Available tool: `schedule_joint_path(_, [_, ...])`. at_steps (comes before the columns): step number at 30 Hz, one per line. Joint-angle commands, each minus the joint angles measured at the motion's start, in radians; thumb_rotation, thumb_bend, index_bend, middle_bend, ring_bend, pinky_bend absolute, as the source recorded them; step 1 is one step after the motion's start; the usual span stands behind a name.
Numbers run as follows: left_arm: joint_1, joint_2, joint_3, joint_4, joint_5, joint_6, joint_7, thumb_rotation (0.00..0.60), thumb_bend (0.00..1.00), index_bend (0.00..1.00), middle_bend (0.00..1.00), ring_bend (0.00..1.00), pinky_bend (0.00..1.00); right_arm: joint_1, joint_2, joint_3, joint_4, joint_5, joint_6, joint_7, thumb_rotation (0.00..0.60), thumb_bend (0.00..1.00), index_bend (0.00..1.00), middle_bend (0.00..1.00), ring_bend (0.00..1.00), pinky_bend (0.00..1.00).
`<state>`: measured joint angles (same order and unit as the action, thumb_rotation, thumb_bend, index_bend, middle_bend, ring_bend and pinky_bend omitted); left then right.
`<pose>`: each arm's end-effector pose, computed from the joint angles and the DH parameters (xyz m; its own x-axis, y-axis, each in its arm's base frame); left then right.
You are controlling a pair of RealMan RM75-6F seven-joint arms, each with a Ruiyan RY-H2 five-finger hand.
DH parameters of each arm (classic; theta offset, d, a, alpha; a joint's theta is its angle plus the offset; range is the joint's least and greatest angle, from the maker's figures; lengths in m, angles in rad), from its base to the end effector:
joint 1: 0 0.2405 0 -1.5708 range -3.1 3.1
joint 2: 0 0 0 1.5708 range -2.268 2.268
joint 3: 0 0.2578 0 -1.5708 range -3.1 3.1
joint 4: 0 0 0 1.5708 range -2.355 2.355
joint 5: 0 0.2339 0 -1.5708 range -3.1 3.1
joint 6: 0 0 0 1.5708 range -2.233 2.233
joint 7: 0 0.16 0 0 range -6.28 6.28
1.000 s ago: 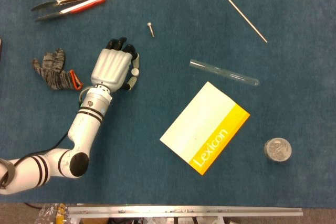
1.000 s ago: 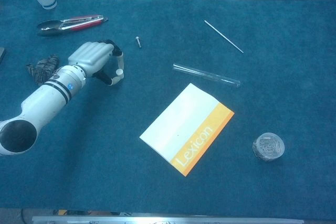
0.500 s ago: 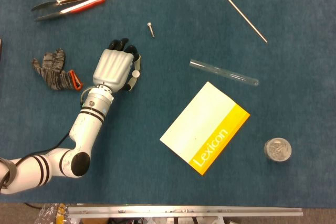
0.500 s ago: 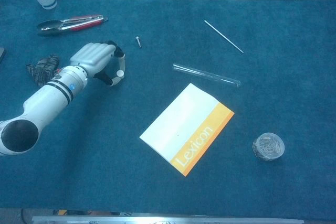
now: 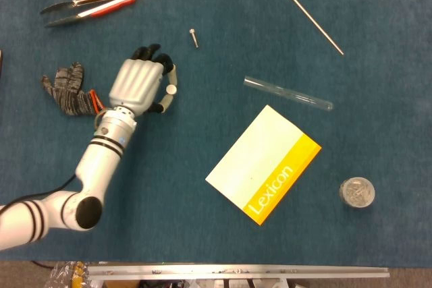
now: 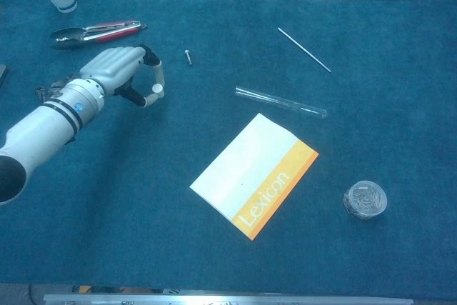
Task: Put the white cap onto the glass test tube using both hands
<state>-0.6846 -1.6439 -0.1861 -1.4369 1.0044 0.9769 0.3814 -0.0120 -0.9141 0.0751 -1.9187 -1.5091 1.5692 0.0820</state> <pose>-0.1650 0.3509 -0.0708 0.3655 0.3301 0.8703 0.9237 -0.2437 -0.2955 -0.2791 -0.1727 0.1878 0.2240 0.0690 0.9721 -0.9742 0.0419 0.2215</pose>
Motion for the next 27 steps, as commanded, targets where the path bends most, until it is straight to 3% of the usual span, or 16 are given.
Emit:
schedule_joint_path(1, [0.025,0.064,0.012,-0.068,0.021,0.025,-0.009,0.596,0.38,0.52,0.28,0.09,0.09,0.013,-0.004,0.005,-0.012,0.004,-0.016,-0.031,0.6,0.31,0.38,0.28,0.21,0.32])
schedule_joint_path(14, [0.119,0.257,0.057,-0.274,0.123,0.125,-0.082,0.595,0.38,0.53,0.28,0.09,0.09,0.107,-0.026,0.033,-0.073,0.05,-0.14,-0.163,0.6,0.31,0.38,0.28,0.19,0.32])
schedule_joint_path(21, [0.137,0.299,0.054,-0.309,0.158,0.166,-0.088,0.596,0.38,0.53,0.28,0.09,0.09,0.175,-0.067,0.043,-0.12,0.07,-0.217,-0.296,0.6,0.31,0.38,0.26,0.17,0.26])
schedule_joint_path(27, [0.152,0.32,0.056,-0.327,0.19,0.194,-0.098,0.598,0.38,0.53,0.28,0.09,0.09,0.241,-0.123,0.067,-0.151,0.152,-0.281,-0.43,0.6,0.31,0.38,0.26,0.16,0.25])
